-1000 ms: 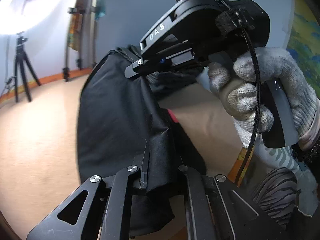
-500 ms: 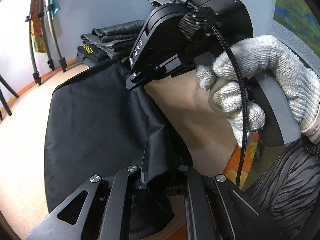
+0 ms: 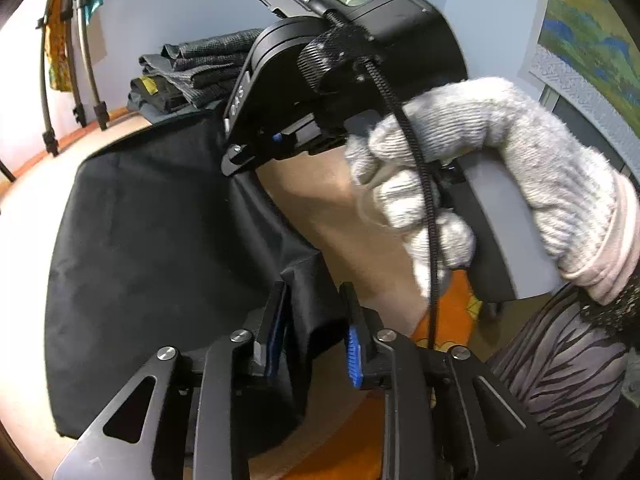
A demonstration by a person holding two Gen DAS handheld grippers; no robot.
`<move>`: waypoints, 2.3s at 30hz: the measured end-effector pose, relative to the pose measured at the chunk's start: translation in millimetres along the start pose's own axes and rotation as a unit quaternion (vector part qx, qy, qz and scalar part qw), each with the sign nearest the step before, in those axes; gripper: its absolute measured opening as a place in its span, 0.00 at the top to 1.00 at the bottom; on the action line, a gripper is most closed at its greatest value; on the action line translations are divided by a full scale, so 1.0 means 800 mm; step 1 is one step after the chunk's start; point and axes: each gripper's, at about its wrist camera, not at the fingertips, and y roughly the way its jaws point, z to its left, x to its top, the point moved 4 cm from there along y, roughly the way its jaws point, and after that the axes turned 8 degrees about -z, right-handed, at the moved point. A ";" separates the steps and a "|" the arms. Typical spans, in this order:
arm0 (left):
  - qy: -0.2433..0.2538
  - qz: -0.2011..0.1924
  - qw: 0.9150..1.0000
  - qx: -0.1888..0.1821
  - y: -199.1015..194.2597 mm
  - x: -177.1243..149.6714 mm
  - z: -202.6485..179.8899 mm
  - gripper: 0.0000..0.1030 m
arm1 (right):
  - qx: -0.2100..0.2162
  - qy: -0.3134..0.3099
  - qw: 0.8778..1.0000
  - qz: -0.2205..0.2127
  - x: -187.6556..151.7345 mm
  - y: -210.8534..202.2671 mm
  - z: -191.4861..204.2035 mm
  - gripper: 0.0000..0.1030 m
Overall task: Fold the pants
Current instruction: 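Carry the folded black trousers with both grippers toward the clothes stack, then lift the trousers with both grippers and move them over the folded clothes stack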
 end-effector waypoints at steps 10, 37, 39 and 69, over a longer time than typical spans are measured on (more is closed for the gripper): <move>0.029 0.010 0.998 -0.050 -0.030 -0.020 -0.033 0.72 | -0.019 0.005 0.999 -0.035 0.006 -0.025 -0.019 0.67; -0.228 0.011 0.973 0.020 -0.065 -0.010 0.224 0.63 | 0.030 0.048 0.998 -0.012 -0.043 -0.016 -0.014 0.38; -0.238 0.009 0.971 0.014 -0.057 -0.002 0.231 0.63 | 0.041 0.058 0.997 -0.004 -0.047 -0.011 -0.019 0.38; -0.220 -0.005 0.975 -0.005 -0.005 0.017 0.237 0.88 | 0.100 0.016 0.995 -0.026 -0.055 -0.010 0.002 0.83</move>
